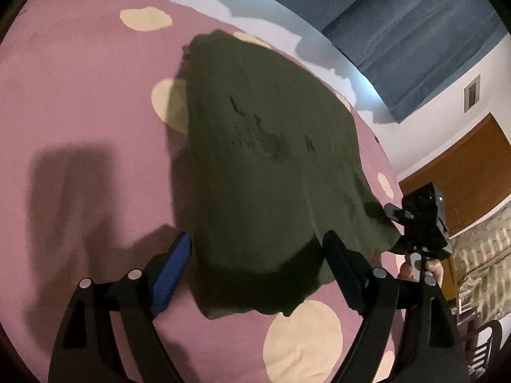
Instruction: Fold small clothes
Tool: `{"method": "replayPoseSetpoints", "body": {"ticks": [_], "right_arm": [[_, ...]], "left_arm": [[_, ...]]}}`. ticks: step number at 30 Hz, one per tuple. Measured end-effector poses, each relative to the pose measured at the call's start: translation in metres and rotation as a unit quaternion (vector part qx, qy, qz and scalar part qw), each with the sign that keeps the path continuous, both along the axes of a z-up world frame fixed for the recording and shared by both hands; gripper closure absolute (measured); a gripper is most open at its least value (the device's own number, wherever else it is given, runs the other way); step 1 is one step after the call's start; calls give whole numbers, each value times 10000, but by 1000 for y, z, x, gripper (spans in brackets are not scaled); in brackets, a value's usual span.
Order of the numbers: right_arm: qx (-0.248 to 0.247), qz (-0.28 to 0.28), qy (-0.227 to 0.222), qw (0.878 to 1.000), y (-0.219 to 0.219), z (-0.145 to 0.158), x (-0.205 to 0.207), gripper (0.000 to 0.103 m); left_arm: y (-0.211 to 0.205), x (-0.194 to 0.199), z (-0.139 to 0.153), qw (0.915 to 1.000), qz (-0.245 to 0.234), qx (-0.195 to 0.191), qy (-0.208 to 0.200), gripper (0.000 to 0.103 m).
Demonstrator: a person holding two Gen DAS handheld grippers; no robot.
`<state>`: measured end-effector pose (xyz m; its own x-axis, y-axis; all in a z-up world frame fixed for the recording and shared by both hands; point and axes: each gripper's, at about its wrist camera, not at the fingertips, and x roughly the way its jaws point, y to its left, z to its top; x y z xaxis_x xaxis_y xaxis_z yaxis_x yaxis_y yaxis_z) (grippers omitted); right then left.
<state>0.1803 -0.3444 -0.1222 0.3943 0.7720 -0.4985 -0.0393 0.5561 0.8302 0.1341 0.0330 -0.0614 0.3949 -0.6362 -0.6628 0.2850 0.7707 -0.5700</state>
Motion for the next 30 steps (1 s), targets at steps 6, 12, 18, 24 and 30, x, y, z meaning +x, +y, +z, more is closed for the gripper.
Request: {"method": "replayPoseSetpoints", "body": {"ticks": [6, 12, 18, 24, 30], "right_arm": [[-513, 92, 34, 9986, 15, 3, 2, 54], [-269, 74, 87, 9996, 14, -1, 0, 76], [-32, 95, -76, 9999, 15, 14, -9, 81], [105, 184, -29, 9998, 18, 5, -30, 81], [330, 140, 74, 9993, 11, -21, -29, 81]], "left_arm": [[-5, 3, -12, 9999, -42, 111, 105, 32], [-13, 0, -1, 9990, -95, 440, -32, 44], [-4, 2, 14, 9996, -120, 239, 67, 47], [3, -12, 7, 9993, -271, 266, 36, 47], [-3, -14, -9, 9985, -282, 452, -103, 46]]}}
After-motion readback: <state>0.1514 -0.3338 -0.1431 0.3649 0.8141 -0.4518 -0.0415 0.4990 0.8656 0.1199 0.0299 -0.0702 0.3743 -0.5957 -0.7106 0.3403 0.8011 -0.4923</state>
